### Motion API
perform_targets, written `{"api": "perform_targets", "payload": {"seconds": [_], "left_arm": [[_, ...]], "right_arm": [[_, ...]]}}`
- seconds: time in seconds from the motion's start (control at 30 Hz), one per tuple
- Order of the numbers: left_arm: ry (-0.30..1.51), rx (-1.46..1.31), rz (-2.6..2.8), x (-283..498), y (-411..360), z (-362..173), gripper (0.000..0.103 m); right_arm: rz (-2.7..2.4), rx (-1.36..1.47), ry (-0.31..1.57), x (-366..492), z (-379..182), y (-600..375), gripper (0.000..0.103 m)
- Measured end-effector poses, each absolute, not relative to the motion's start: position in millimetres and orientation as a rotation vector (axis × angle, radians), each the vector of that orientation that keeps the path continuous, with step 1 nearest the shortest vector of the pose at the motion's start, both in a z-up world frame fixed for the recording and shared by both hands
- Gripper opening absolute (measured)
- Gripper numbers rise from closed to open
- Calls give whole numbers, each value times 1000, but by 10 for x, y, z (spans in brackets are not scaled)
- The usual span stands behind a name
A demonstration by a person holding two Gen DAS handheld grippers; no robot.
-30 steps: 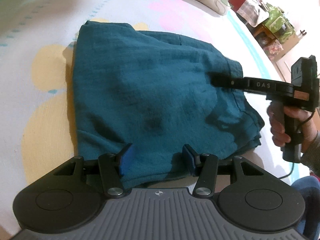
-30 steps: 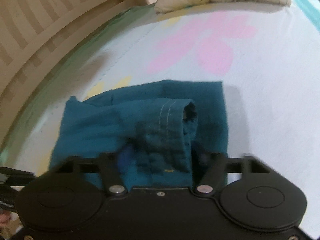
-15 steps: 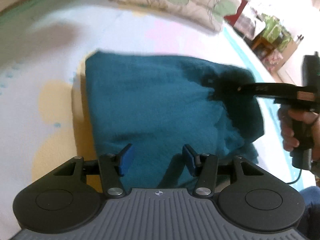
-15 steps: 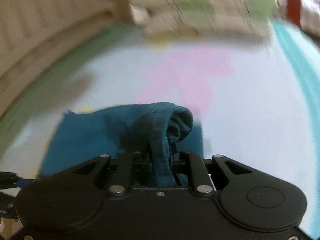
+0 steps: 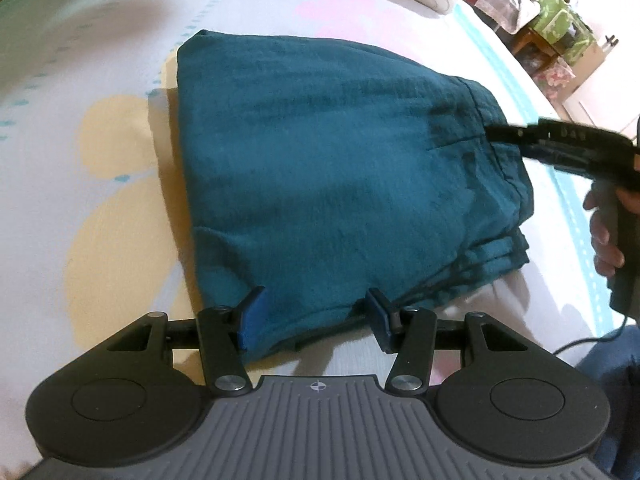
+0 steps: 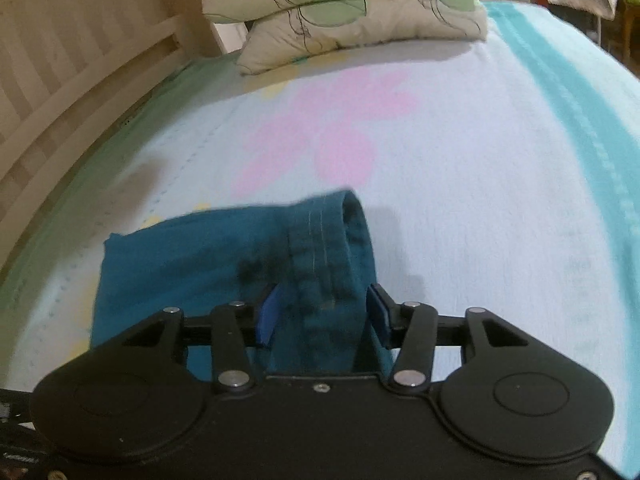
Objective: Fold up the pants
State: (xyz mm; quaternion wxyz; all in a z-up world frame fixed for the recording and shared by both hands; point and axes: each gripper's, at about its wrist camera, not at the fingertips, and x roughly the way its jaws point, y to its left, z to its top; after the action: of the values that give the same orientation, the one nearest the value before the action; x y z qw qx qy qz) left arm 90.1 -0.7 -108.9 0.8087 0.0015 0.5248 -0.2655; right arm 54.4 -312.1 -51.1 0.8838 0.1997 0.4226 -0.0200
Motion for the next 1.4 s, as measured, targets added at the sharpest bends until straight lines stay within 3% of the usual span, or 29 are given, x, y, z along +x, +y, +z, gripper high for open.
{"api": "perform_targets", "payload": {"seconds": [0.23, 0.67, 0.93, 1.27, 1.4], "left_arm": [[1105, -18, -539, 910, 56, -946, 51], [1048, -82, -448, 1106, 332, -757, 51], [1036, -68, -432, 1498, 239, -792, 51], [1092, -93, -411, 1731, 129, -988, 51], [1105, -60, -391, 1749, 57, -1084, 52]], "right_arm": [[-60, 353, 1023, 331, -718, -2994, 57], [-120, 462, 936, 1, -621, -3189, 60], [-90, 406, 853, 256, -410, -3143, 60], [-39, 338, 983, 698, -739, -3094, 61], [-31, 364, 1025, 743, -922, -3116, 67]]}}
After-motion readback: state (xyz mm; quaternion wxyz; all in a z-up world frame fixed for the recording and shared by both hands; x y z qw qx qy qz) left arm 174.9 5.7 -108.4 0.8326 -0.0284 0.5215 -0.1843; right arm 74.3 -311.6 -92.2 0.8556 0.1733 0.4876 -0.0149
